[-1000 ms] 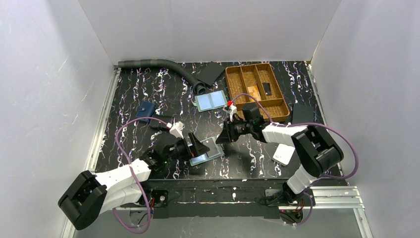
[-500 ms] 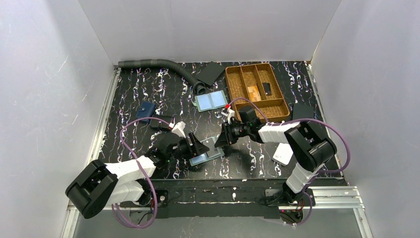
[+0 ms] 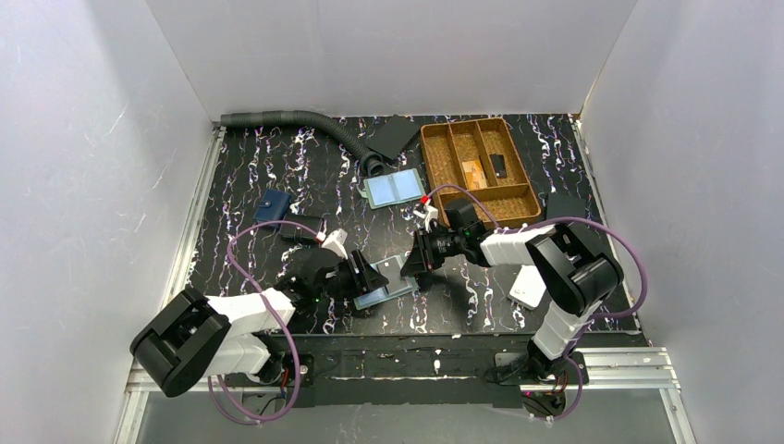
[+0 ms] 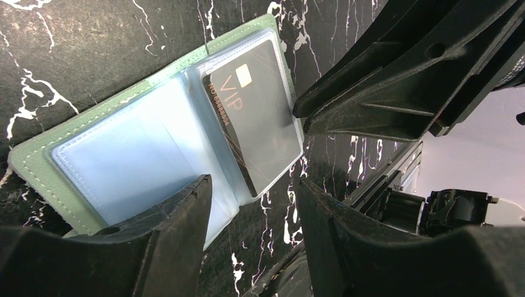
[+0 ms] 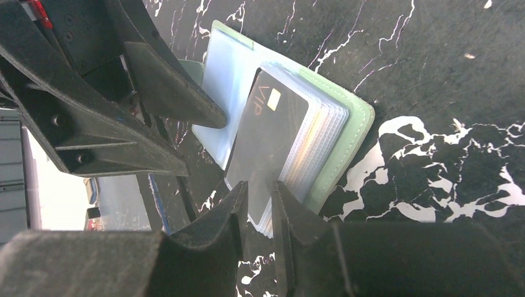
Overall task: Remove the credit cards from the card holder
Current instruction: Remove the credit card from the card holder.
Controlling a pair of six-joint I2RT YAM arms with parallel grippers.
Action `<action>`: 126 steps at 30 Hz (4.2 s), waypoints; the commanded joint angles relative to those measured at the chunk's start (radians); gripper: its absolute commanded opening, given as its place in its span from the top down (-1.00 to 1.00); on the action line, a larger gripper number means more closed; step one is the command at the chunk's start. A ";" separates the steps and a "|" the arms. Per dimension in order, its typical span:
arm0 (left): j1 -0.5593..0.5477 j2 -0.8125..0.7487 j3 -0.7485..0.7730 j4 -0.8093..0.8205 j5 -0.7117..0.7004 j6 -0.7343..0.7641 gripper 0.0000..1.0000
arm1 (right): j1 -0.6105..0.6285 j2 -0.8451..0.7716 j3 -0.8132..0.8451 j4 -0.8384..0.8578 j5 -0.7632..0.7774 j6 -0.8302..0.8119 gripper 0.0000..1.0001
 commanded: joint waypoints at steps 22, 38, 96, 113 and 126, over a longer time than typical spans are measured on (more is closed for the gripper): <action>0.026 0.089 0.031 0.033 0.005 -0.001 0.28 | 0.038 0.092 0.083 -0.057 0.027 -0.039 0.74; 0.047 0.149 -0.018 0.183 0.023 -0.106 0.56 | 0.095 0.136 0.140 -0.169 0.065 -0.117 0.86; 0.066 0.330 -0.018 0.338 0.154 -0.113 1.00 | -0.007 0.009 0.144 -0.211 0.087 -0.177 0.64; 0.070 0.329 -0.020 0.338 0.156 -0.116 1.00 | 0.002 -0.004 0.143 -0.223 0.114 -0.181 0.64; 0.069 0.329 -0.023 0.338 0.150 -0.121 1.00 | 0.012 -0.015 0.141 -0.233 0.137 -0.179 0.60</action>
